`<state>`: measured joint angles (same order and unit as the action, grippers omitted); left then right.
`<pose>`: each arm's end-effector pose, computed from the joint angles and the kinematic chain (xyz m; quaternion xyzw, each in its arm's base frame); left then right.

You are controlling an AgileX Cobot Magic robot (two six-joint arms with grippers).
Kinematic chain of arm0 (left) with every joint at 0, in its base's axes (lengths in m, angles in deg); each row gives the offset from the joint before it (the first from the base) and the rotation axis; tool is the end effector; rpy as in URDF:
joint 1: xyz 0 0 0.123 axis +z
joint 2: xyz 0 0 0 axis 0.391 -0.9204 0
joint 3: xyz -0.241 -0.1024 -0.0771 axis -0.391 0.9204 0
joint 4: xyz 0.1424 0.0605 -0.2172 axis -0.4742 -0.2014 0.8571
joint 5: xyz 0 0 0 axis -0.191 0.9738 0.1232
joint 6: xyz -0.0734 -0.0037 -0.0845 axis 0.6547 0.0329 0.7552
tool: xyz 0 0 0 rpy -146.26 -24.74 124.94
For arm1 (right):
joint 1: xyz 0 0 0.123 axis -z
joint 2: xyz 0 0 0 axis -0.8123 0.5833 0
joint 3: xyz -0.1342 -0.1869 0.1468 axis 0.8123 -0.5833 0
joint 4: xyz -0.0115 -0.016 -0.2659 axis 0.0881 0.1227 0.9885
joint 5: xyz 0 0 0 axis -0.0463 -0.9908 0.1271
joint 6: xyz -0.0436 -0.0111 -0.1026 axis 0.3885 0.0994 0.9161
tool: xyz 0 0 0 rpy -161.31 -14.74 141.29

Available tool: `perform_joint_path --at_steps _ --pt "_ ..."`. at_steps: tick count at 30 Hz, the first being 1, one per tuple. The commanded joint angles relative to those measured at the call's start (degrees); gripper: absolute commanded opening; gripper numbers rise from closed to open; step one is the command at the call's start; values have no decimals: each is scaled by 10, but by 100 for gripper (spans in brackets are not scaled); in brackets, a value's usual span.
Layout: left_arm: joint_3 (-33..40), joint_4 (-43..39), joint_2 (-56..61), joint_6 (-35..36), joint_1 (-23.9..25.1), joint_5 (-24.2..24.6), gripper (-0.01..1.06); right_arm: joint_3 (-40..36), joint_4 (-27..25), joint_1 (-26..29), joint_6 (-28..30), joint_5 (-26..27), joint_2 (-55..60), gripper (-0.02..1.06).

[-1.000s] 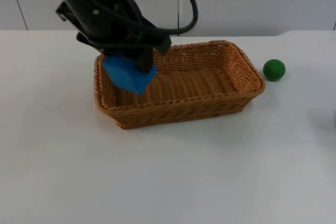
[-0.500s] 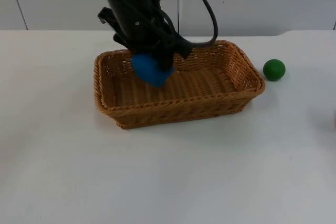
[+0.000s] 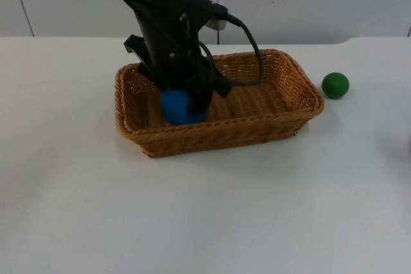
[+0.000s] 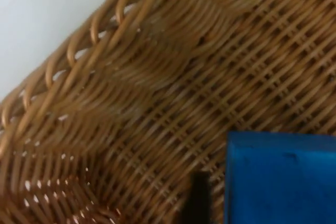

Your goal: Place all geometric objects except the red cube into the basket.

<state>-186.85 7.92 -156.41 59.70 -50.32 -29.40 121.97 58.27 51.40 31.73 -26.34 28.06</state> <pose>0.4400 -0.2185 0.0847 0.2754 0.9445 0.0003 0.1791 0.2060 0.0092 0.2747 -0.0242 0.9362 0.0025 0.3507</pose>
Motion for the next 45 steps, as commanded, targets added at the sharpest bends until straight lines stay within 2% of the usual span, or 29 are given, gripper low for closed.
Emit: perform_joint_path --at_steps 1,3,6,10,15,28,30,31,33,34,36,37,38,43,45 --pt "-3 16 11 4 -1 7 83 1 2 4 0 5 -1 105" --pt "-3 30 27 4 -1 15 93 1 2 4 0 5 -1 105" --pt "-3 47 51 4 -1 32 96 1 2 4 0 5 -1 105" --pt "-3 73 88 4 -1 63 97 1 2 4 0 4 -1 105" --pt "-2 73 139 -9 -1 139 97 1 2 4 0 3 -1 105" --pt "0 93 199 -33 -1 222 97 1 2 4 0 2 -1 105" --pt "18 87 214 -33 0 214 97 1 2 4 0 -4 -1 105" --pt "52 79 237 -31 1 183 97 1 2 4 0 -5 -1 105" --pt "67 80 245 -30 2 173 97 1 2 4 0 -7 -1 105" --pt "115 83 268 -30 8 148 97 1 2 4 0 -7 -1 105" --pt "157 86 294 -30 15 124 97 1 2 4 0 -8 -1 105" --pt "200 94 317 -30 25 104 97 1 2 4 0 -8 -1 105" --pt "200 94 317 -30 25 104 97 1 2 4 0 -8 -1 105" --pt "310 119 403 -30 86 76 97 1 2 4 0 -4 -1 105" --pt "328 122 421 -30 101 69 97 1 2 4 0 -3 -1 105"
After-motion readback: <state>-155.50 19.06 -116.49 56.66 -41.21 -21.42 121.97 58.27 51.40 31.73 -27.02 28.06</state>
